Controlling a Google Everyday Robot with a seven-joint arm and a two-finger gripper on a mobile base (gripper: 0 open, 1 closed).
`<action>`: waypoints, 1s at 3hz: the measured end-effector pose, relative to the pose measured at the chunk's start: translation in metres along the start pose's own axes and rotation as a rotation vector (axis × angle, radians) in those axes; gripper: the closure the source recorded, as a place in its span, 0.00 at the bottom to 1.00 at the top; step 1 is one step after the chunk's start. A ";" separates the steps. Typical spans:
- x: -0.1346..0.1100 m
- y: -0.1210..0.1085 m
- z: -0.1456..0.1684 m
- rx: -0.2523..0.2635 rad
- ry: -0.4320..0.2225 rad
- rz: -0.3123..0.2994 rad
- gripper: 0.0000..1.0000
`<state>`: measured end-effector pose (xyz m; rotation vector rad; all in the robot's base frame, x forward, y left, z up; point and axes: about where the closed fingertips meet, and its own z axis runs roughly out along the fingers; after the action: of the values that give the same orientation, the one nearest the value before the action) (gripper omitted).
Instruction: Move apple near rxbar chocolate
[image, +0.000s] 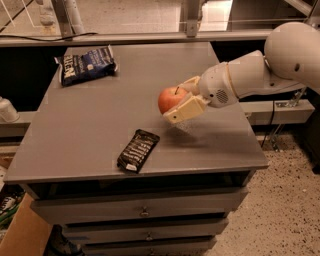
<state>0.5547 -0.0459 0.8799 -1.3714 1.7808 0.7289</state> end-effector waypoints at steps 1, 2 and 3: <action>0.009 0.016 0.001 -0.026 0.010 0.010 1.00; 0.022 0.031 0.009 -0.059 0.013 0.036 1.00; 0.034 0.044 0.021 -0.099 0.011 0.058 1.00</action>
Offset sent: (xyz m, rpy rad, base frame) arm -0.0484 0.0025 -0.0422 0.0153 0.1126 0.0358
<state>0.5120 -0.0358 0.8400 -1.3954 1.8206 0.8527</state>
